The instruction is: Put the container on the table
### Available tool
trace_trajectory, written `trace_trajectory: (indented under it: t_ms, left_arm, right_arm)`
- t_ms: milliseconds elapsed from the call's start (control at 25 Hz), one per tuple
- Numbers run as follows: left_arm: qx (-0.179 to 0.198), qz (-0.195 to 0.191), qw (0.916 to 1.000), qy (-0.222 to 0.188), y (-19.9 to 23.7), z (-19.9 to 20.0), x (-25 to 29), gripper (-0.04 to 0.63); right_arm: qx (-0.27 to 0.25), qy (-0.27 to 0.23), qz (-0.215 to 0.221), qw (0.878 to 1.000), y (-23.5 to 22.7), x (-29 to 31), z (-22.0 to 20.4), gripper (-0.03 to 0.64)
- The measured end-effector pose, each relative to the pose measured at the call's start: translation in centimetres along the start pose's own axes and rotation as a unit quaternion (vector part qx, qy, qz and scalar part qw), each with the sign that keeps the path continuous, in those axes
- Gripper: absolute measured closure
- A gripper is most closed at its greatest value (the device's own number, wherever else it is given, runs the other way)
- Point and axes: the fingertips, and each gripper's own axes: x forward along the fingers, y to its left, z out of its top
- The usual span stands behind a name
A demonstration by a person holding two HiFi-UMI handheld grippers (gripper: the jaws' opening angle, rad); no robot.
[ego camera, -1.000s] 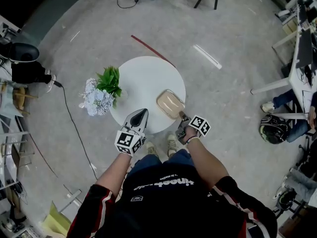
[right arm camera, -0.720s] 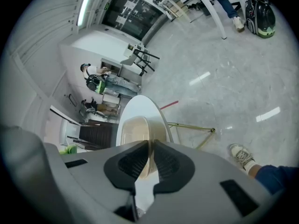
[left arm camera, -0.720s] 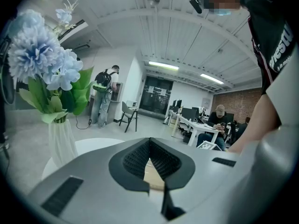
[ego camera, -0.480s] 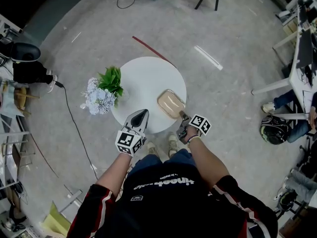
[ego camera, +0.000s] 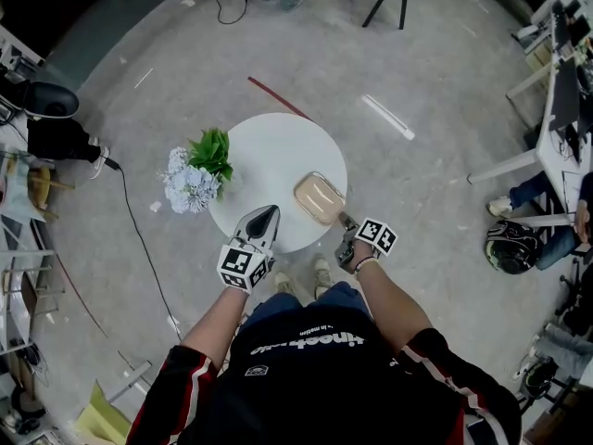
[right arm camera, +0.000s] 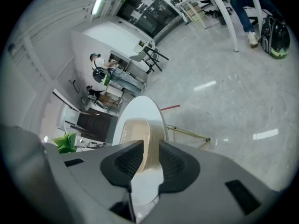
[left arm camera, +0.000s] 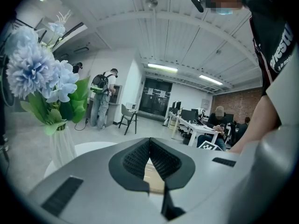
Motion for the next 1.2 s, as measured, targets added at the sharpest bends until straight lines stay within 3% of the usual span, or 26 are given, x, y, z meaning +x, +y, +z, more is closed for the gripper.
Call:
trace_trajectory:
  t_ms: [280, 560, 800, 1040, 1200]
  left_arm:
    - [0.001, 0.004, 0.9999, -0.016, -0.5, 1.3, -0.9, 0.572]
    - [0.011, 0.015, 0.9991, -0.038, -0.9, 3.1, -2.3, 0.572]
    - [0.019, 0.013, 0.9983, -0.053, -1.5, 5.0, -3.9, 0.572]
    - [0.032, -0.003, 0.9968, -0.073, -2.7, 7.7, -5.4, 0.572]
    - [0.049, -0.022, 0.9951, -0.083, -4.1, 9.6, -6.2, 0.572]
  right_arm:
    - [-0.03, -0.016, 0.007, 0.999, 1.4, -1.9, 0.8, 0.499]
    - [-0.103, -0.027, 0.022, 0.994, 4.1, -4.3, 1.0, 0.499]
    - [-0.177, -0.058, 0.05, 0.981, 7.7, -7.2, 1.7, 0.5]
    - [-0.253, -0.085, 0.089, 0.96, 12.4, -10.0, 1.9, 0.502]
    - [-0.26, -0.102, 0.134, 0.951, 16.3, -12.3, 1.8, 0.502]
